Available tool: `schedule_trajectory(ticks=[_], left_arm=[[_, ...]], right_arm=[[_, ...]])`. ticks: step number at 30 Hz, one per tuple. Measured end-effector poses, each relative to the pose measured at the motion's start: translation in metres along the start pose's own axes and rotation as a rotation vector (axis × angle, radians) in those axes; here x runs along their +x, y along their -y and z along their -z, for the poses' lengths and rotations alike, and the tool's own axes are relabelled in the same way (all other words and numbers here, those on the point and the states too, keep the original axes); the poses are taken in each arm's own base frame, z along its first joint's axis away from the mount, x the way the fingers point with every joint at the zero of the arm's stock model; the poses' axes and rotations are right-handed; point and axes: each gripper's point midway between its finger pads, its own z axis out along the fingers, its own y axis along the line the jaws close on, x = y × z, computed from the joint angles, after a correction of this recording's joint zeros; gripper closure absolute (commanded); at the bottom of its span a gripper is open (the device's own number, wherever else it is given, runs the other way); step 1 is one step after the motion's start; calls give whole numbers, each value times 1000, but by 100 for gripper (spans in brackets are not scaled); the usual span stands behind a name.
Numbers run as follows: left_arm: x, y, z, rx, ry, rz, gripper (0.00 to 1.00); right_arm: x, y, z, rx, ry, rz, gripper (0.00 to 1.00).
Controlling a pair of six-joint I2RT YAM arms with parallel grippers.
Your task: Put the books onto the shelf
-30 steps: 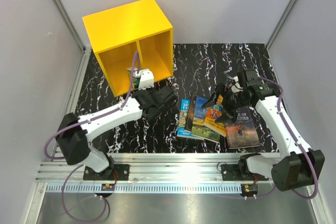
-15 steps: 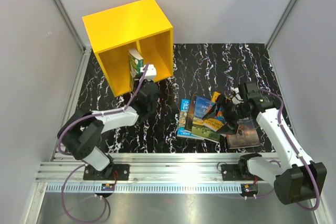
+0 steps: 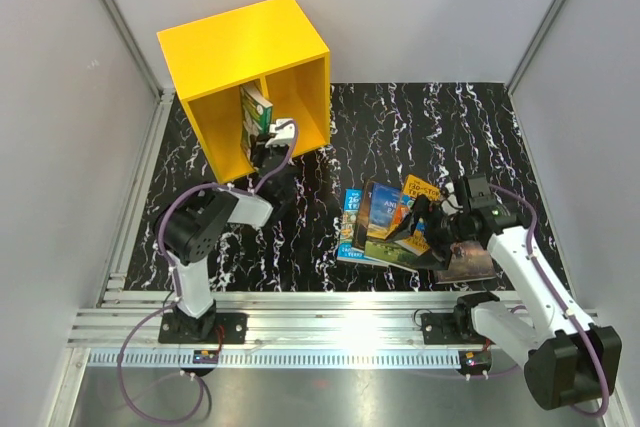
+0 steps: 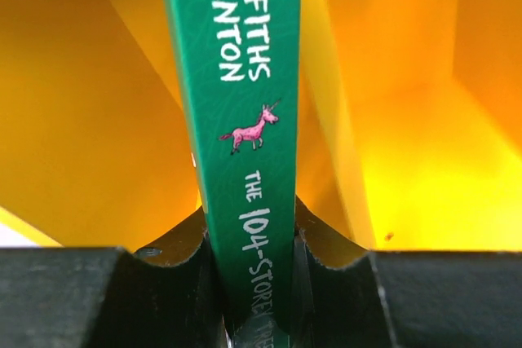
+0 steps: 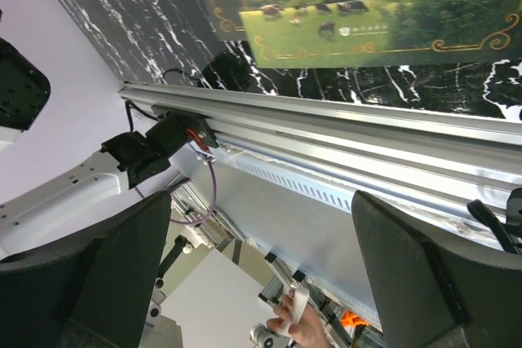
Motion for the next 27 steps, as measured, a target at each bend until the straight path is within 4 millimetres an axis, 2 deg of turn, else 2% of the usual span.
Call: schedule_trajectory(ticks=[7,11,16,21,27], left_arm=[[53,-2,-22,68,-45,13,100],[74,12,-34,110,-66,38,100],[82,26,-49,106,-65,145,100],[80,35,-68,96,-47,197,100],[71,45,-81,111,-21,191,100]], right_arm=[[10,26,-19,12,-25,-46,1],[11,32,-25,5,-23,-51,0],[10,43,-36,-7,-16,-50,1],[14,57,-47,3,-27,-68,0],[9,50,-46,-40,10,-26,0]])
